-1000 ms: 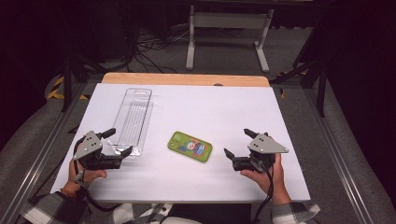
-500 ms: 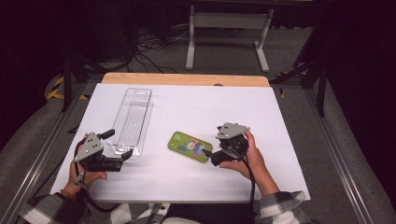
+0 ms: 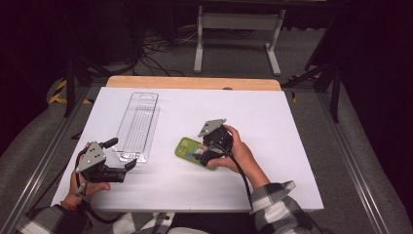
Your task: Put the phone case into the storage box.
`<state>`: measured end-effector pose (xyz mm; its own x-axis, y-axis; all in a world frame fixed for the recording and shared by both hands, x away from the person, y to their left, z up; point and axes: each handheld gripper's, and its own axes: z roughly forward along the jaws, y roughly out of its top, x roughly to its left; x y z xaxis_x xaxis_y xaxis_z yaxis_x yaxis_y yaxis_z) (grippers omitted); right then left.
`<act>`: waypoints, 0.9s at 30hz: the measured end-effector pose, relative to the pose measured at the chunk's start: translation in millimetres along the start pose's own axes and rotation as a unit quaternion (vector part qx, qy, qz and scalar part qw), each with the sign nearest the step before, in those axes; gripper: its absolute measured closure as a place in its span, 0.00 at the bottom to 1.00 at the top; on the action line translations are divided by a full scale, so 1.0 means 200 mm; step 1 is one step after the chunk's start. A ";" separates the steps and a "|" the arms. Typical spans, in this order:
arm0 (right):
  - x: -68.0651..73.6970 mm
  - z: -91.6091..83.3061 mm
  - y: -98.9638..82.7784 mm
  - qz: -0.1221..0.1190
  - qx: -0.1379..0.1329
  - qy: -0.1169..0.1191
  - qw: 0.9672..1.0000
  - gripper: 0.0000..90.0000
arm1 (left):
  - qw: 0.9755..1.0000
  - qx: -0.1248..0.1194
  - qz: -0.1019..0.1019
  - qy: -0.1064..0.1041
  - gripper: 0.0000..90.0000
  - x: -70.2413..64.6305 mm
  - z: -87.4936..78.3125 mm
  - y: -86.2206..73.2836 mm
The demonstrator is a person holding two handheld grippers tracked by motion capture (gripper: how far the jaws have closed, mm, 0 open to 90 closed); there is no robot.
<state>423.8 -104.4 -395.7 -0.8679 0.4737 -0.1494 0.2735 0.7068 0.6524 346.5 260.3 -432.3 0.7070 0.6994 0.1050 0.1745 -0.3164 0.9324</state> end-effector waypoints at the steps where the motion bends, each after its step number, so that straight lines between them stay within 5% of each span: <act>1: 0.00 0.01 0.01 0.002 0.003 0.002 1.000 0.09 | 1.000 0.000 0.002 0.002 0.05 0.00 0.00 -0.01; 15: 0.00 0.25 0.15 -0.014 0.072 0.041 0.996 0.10 | 1.000 0.010 0.001 0.004 0.06 -0.01 -0.02 -0.02; 27: -0.02 0.40 0.19 -0.012 0.118 0.049 0.992 0.10 | 1.000 0.014 0.005 -0.001 0.06 -0.01 -0.01 -0.03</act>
<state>470.5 -37.0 -430.3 -0.9085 0.4095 -0.0831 0.3308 0.8264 0.4557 342.4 262.1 -436.7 0.7101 0.6951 0.1126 0.1874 -0.3407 0.9213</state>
